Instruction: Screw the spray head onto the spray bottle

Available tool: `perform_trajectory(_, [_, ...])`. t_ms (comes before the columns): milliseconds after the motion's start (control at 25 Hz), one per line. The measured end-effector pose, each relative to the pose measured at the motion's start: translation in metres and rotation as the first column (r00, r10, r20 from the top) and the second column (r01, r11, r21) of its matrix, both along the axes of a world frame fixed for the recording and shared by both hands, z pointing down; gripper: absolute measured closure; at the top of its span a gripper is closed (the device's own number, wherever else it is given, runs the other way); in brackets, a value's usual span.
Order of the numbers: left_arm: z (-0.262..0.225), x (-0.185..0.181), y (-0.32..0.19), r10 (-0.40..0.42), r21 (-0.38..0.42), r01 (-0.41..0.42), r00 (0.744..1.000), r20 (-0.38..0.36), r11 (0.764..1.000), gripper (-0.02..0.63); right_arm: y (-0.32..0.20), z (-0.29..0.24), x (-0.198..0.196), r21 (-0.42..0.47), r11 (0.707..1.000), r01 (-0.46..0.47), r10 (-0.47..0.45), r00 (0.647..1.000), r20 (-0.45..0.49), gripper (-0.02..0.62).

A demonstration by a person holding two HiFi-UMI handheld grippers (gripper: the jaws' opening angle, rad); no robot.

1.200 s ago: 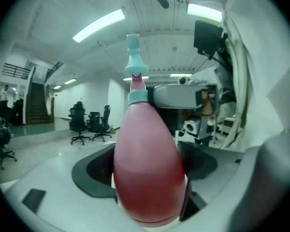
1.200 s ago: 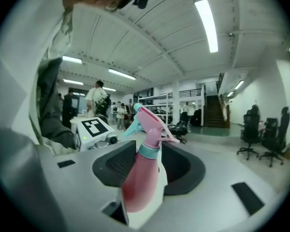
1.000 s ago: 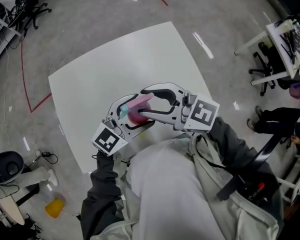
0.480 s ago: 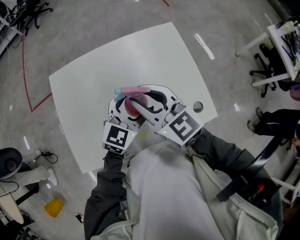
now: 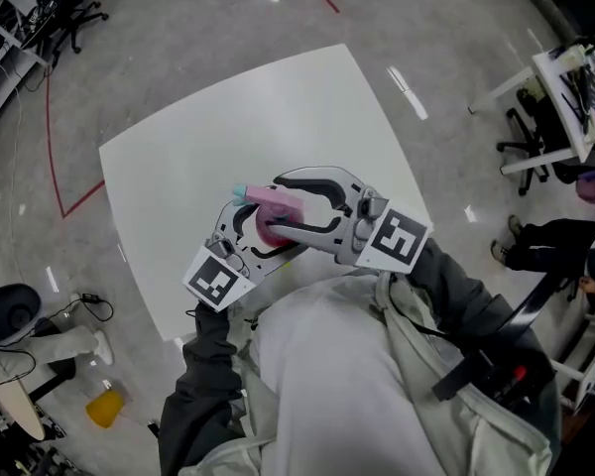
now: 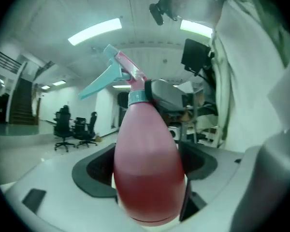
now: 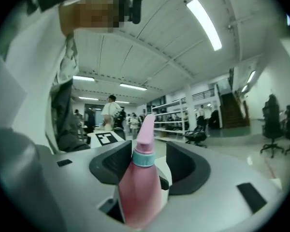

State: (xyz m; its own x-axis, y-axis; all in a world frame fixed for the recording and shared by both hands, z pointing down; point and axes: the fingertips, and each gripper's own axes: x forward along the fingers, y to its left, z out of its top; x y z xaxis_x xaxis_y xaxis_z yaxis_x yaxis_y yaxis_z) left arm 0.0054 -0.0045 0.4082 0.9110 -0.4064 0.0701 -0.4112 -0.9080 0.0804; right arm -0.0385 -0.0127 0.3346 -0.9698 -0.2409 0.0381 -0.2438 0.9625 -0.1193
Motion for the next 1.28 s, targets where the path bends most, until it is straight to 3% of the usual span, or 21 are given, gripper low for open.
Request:
perform_trajectory(120, [0.001,0.008,0.016,0.135,0.017,-0.136,0.989,0.056,0.991,0.195,0.015,-0.002,-0.003,-0.012,0.977,0.213,-0.213,0.976,-0.034,0.390])
perform_trajectory(200, [-0.003,0.014,0.019,0.169,0.000,-0.169,0.985,0.035,0.986,0.195,0.023,-0.008,-0.007,0.037,0.966,0.257,-0.255,0.966,-0.043,0.454])
perform_trajectory(280, [-0.005,0.013,0.012,0.136,-0.001,-0.136,0.991,0.014,0.991,0.195,0.018,-0.010,-0.008,0.060,0.977,0.207,-0.204,0.978,-0.050,0.454])
perform_trajectory(440, [0.002,0.006,-0.011,-0.024,0.023,0.022,0.998,0.054,0.999,0.196,-0.007,-0.002,-0.011,0.063,0.998,0.006,0.000,0.996,-0.086,0.463])
perform_trajectory(640, [0.012,0.004,-0.030,-0.198,0.087,0.186,0.968,0.155,0.979,0.196,-0.022,0.006,-0.017,0.149,0.964,-0.222,0.245,0.956,-0.159,0.474])
perform_trajectory(760, [0.024,0.005,-0.029,-0.224,0.069,0.216,0.960,0.166,0.974,0.196,-0.019,0.016,-0.022,0.173,0.959,-0.226,0.256,0.950,-0.177,0.474])
perform_trajectory(960, [0.049,-0.007,-0.030,-0.278,0.121,0.264,0.953,0.118,0.957,0.195,-0.022,0.036,-0.018,0.097,0.970,-0.224,0.232,0.969,-0.082,0.474])
perform_trajectory(1160, [0.091,-0.048,-0.031,-0.413,0.039,0.412,0.898,0.154,0.910,0.195,-0.065,0.056,0.006,-0.002,0.935,-0.354,0.354,0.935,0.009,0.474])
perform_trajectory(1280, [0.101,-0.074,-0.025,-0.488,0.016,0.492,0.859,0.154,0.871,0.195,-0.085,0.096,0.016,-0.030,0.907,-0.420,0.419,0.907,-0.041,0.474])
